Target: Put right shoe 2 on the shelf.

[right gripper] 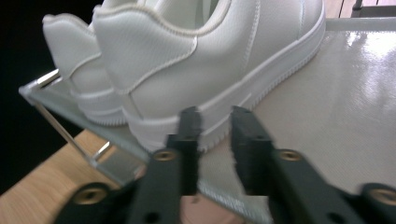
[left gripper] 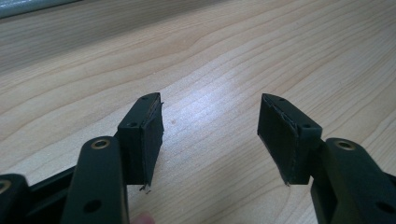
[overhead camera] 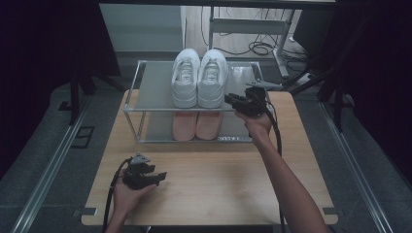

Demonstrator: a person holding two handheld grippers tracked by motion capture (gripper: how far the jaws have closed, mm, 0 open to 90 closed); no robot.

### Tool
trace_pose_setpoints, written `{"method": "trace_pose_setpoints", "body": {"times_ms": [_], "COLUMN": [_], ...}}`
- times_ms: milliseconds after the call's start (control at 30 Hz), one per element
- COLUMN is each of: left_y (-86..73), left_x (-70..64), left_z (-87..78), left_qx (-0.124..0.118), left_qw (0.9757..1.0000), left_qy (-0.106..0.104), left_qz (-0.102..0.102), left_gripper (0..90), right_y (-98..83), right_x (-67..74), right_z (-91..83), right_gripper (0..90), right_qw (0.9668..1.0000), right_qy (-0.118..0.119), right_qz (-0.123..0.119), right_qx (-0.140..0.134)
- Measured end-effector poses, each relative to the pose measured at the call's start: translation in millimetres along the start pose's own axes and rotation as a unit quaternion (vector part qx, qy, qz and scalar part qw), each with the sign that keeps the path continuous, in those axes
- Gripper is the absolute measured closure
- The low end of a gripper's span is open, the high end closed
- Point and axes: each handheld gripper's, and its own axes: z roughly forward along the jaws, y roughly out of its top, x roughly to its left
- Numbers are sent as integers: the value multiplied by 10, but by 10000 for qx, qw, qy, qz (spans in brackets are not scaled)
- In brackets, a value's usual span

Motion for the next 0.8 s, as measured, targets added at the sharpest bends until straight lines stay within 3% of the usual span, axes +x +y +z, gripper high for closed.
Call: {"method": "trace_pose_setpoints", "body": {"times_ms": [33, 200, 433, 800], "left_y": [0, 6, 28, 35], "left_x": [-4, -10, -59, -59], "left_z": [-2, 0, -7, -49], "left_qx": [-2, -2, -31, -110], "left_qw": [10000, 10000, 9999, 9999], "left_qy": [0, -1, -56, -35], "left_qz": [4, 26, 109, 97], "left_gripper": [411, 411, 410, 410], "right_y": [-40, -135, -398, -872], "right_x": [-4, -32, -83, -188], "right_z": [-62, -211, -585, -974], "right_gripper": [600, 525, 476, 471], "right_qw": [10000, 9998, 9986, 9974], "right_qy": [-20, 1, 178, 252], "right_qz": [-80, -186, -390, -558], "right_qx": [-10, -98, -295, -379]}}
